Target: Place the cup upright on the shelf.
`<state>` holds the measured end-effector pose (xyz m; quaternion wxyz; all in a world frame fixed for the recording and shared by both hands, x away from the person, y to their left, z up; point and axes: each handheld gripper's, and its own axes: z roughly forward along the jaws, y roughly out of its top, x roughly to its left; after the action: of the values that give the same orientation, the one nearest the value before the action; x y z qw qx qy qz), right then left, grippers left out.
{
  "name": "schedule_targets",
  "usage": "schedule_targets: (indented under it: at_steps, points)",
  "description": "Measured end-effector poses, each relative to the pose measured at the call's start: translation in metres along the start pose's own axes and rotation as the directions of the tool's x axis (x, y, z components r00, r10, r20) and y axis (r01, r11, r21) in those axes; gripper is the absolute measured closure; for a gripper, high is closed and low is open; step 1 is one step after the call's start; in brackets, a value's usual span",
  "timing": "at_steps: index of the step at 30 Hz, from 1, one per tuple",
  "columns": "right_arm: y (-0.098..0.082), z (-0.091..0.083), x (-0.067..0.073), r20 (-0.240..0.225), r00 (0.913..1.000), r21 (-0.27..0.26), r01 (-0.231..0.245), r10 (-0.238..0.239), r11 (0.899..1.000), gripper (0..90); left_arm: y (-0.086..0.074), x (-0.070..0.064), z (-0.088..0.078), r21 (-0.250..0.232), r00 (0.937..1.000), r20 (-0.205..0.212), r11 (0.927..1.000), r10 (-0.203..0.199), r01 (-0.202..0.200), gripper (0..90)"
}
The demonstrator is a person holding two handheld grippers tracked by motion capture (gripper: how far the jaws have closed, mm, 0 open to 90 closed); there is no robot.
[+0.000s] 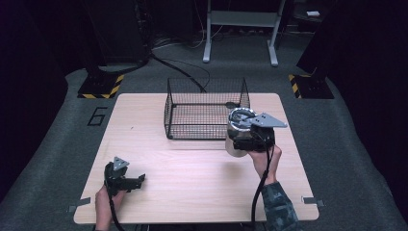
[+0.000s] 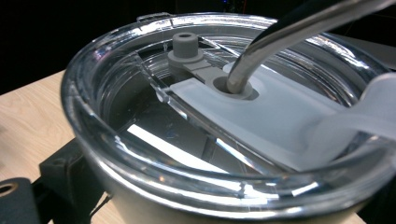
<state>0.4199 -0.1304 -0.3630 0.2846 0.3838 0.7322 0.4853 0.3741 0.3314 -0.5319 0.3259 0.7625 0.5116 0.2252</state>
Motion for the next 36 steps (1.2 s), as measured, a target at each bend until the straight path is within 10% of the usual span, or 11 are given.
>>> schedule_targets:
  at_steps: [36]
  points:
    - [0.065, 0.029, -0.015, 0.011, 0.9999, -0.002, 0.009, -0.009, 1.000, 3.4, 0.000, 0.000, 0.000, 0.000, 1.0000, 0.000, 1.0000, 0.000, 0.000, 2.2]
